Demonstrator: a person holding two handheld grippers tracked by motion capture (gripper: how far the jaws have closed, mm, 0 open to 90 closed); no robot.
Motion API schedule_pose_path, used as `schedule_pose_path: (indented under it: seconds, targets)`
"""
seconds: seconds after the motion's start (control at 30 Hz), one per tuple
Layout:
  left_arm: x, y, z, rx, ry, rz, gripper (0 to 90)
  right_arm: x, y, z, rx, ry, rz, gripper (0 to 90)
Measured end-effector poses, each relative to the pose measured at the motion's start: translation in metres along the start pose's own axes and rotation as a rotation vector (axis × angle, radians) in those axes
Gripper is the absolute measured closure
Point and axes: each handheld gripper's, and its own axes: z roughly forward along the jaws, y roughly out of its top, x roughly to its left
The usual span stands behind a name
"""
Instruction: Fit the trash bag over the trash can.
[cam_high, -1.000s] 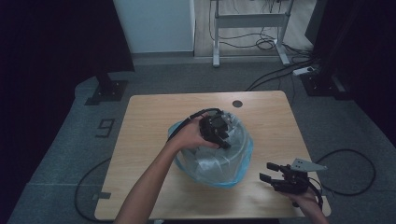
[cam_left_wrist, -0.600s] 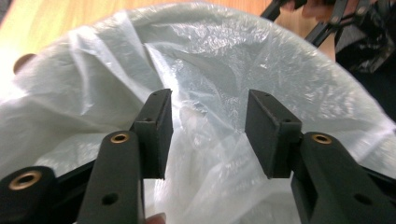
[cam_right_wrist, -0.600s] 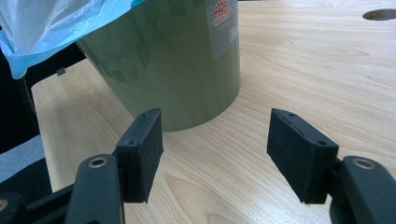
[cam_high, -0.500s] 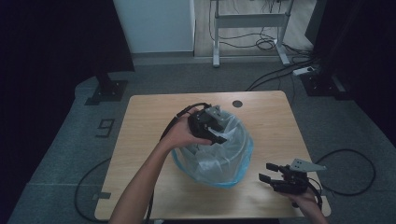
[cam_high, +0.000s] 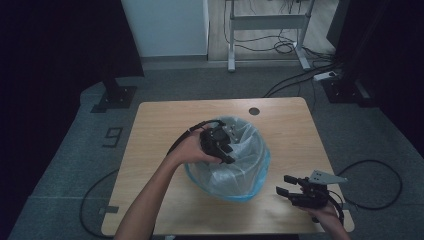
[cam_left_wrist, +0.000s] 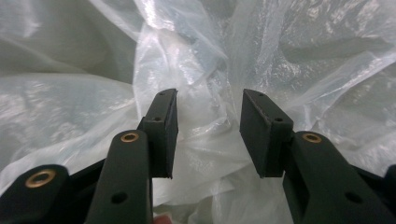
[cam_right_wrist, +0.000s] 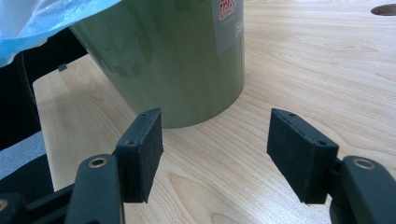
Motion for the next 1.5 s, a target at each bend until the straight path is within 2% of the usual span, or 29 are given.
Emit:
schedule_pose_path:
  seconds: [0.13,0.23,0.43,0.63,0.77,0.93,1.07,1.1,1.2,1.37,1.4,1.5]
  targets:
    - [0.0,0.002,0.003,0.012,-0.003,0.001,56.3,0.0,0.0,-0.001,0.001,0.0,-0.001,35.3]
    - [0.0,-0.001,0.0,-0.009,0.005,-0.008,54.7,-0.001,-0.001,-0.001,0.001,-0.002,0.001,35.3]
    - [0.001,-0.013,-0.024,-0.155,0.045,-0.048,44.3,-0.001,0.0,-0.002,-0.003,-0.003,-0.002,35.1]
    - [-0.002,-0.029,-0.041,-0.222,0.081,-0.07,40.3,0.0,0.0,-0.002,-0.004,-0.007,-0.002,35.0]
    - [-0.005,-0.042,-0.05,-0.264,0.118,-0.093,38.3,0.0,0.0,-0.002,-0.003,-0.008,-0.002,35.0]
    - [-0.011,-0.063,-0.059,-0.344,0.164,-0.131,36.7,0.0,0.0,-0.003,0.0,-0.01,-0.006,35.0]
    - [-0.018,-0.08,-0.067,-0.408,0.189,-0.153,36.4,0.0,0.0,-0.004,0.0,-0.015,-0.006,35.0]
    - [-0.018,-0.08,-0.067,-0.408,0.189,-0.153,36.3,0.0,0.0,-0.004,0.0,-0.015,-0.006,35.0]
    - [-0.025,-0.098,-0.072,-0.46,0.215,-0.176,36.0,0.0,-0.001,-0.004,0.002,-0.019,-0.007,34.8]
    - [-0.037,-0.12,-0.078,-0.513,0.249,-0.201,35.3,-0.001,-0.001,-0.003,0.004,-0.023,-0.006,34.7]
    - [-0.037,-0.12,-0.078,-0.513,0.249,-0.201,35.3,-0.001,-0.001,-0.003,0.004,-0.023,-0.006,34.7]
    - [-0.042,-0.138,-0.08,-0.534,0.267,-0.225,35.1,-0.002,-0.001,-0.003,0.006,-0.024,-0.005,34.6]
